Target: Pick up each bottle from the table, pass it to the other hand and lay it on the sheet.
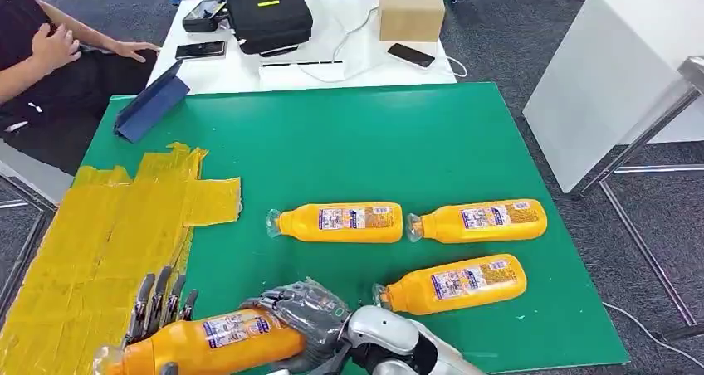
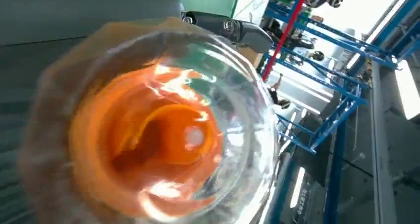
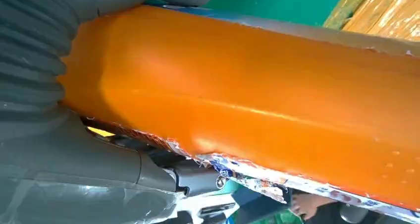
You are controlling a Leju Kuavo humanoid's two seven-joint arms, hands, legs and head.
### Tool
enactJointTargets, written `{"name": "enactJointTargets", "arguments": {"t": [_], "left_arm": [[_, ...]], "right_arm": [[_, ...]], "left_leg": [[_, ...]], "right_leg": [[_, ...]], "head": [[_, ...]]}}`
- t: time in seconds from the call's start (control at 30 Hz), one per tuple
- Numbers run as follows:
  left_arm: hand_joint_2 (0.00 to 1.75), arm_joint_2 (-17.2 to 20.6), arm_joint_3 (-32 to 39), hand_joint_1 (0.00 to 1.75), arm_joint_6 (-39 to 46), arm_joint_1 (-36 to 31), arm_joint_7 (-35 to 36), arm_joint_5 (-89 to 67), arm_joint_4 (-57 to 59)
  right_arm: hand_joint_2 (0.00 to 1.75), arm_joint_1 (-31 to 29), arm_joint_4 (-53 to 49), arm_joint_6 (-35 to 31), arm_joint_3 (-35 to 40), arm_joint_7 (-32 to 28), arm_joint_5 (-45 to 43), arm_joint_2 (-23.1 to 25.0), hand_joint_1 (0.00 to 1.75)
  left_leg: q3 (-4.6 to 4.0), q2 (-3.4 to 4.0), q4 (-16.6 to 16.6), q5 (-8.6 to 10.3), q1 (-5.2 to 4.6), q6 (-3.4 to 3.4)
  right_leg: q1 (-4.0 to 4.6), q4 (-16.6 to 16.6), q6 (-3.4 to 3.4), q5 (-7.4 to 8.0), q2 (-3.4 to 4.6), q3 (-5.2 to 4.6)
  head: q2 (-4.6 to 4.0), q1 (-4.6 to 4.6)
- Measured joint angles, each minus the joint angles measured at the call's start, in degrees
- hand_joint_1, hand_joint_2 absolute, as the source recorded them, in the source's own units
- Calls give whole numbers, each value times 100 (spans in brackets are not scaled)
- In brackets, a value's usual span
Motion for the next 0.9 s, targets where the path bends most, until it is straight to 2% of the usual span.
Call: {"name": "enactJointTargets", "arguments": {"t": [0.6,0.67,0.7,0.73,0.83,0.87,0.9], "left_arm": [[175,243,-177,175,350,23,-123,210,-206],[175,243,-177,175,350,24,-123,210,-206],[175,249,-181,175,352,25,-123,217,-208],[175,262,-190,175,356,30,-125,234,-221],[175,319,-229,175,446,29,-132,407,-278],[175,306,-275,175,584,44,-105,457,-422],[175,79,-264,175,936,72,-42,-40,-784]], "right_arm": [[175,-7,4,15,-2,227,-63,111,154],[175,-7,4,15,-2,227,-63,111,147],[175,-7,4,13,-2,227,-63,111,0],[0,-7,4,13,-2,229,-63,111,0],[0,0,4,-92,-2,334,-22,129,0],[0,156,-7,-409,-64,417,114,129,0],[0,540,-269,-1019,-396,367,217,-18,0]], "left_leg": [[0,0,0,0,1,0],[0,0,0,0,1,0],[0,0,0,0,1,0],[0,0,0,0,1,0],[1,0,0,0,1,0],[0,-2,0,0,1,0],[-2,-3,0,0,0,1]], "right_leg": [[0,0,0,0,0,-1],[0,0,0,0,0,-1],[0,0,0,0,0,-1],[0,0,0,0,0,-1],[-1,0,0,0,0,-1],[0,0,0,0,-1,-2],[-2,0,0,0,-2,-3]], "head": [[0,0],[0,0],[0,0],[0,0],[0,0],[0,0],[0,0]]}}
